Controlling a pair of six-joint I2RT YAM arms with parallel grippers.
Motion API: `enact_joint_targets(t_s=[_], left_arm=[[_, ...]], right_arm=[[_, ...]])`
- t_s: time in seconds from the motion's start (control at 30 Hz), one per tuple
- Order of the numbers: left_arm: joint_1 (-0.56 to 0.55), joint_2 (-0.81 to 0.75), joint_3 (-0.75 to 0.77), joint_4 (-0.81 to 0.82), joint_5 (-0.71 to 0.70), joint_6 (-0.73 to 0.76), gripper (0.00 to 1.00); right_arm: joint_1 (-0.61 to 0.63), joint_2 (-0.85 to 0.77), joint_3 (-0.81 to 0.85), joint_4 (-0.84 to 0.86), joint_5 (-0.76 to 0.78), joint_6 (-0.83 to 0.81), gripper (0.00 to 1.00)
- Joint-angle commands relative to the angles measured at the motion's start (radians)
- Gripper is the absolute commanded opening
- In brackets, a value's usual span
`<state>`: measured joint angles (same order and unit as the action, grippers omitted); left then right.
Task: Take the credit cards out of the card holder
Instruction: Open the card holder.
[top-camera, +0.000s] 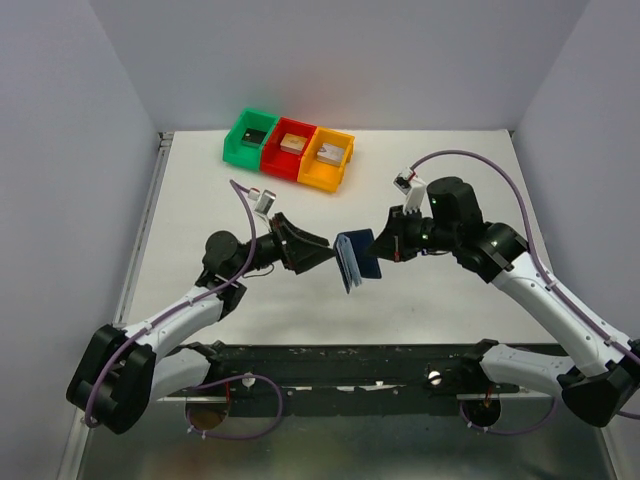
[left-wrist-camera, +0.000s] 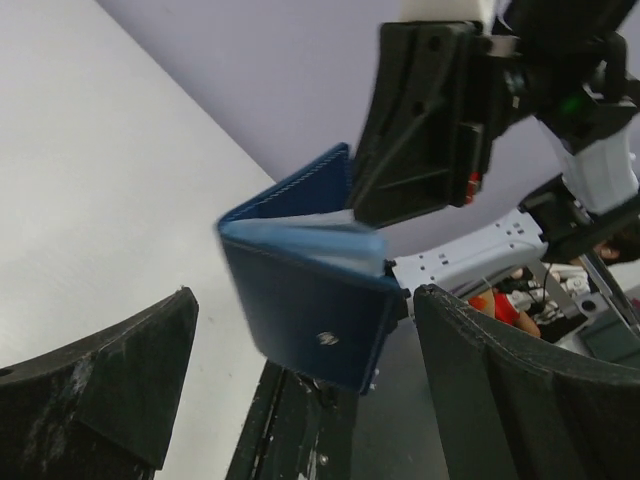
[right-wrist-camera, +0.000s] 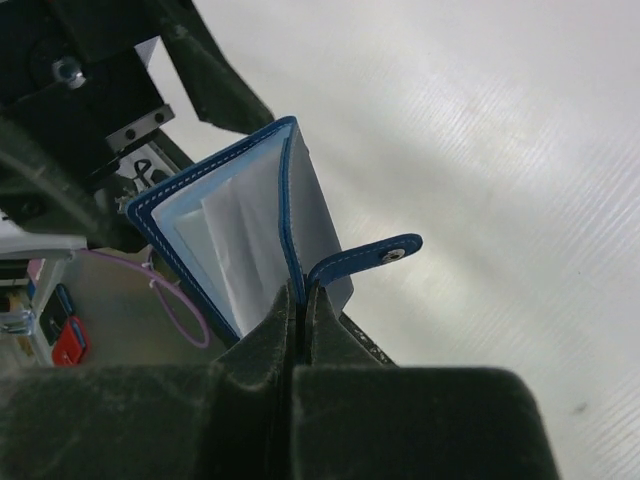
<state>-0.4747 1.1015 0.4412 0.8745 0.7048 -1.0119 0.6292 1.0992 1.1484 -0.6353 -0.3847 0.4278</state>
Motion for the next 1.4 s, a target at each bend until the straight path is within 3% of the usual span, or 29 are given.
enact_joint_targets(t_s=[0.0, 0.37, 0.53, 0.77, 0.87, 1.07, 1.37], left_arm=[[-0.090, -0.014, 0.024, 0.075, 0.010, 0.059, 0.99], [-0.100, -0.092, 0.002, -0.074, -0.004, 0.154, 0.94], [-0.099, -0.141, -0.002, -0.183, -0.024, 0.226, 0.83], [-0.099, -0.166, -0.019, -0.189, -0.031, 0.236, 0.72], [-0.097, -0.181, -0.022, -0.198, -0.036, 0.239, 0.71], [-0.097, -0.229, -0.032, -0.221, -0.033, 0.248, 0.82], [-0.097, -0.287, -0.048, -0.227, -0.018, 0.249, 0.72]], right_arm=[[0.007, 0.004, -0.044, 0.052, -0.037, 0.071, 0.00], [0.006, -0.012, -0.082, 0.118, -0.088, 0.140, 0.00], [0.006, -0.022, -0.101, 0.167, -0.137, 0.189, 0.00], [0.000, -0.039, -0.127, 0.232, -0.198, 0.256, 0.00], [-0.009, -0.048, -0.147, 0.270, -0.221, 0.285, 0.00], [-0.040, -0.059, -0.199, 0.336, -0.261, 0.330, 0.00], [-0.075, -0.070, -0.285, 0.451, -0.298, 0.397, 0.00]])
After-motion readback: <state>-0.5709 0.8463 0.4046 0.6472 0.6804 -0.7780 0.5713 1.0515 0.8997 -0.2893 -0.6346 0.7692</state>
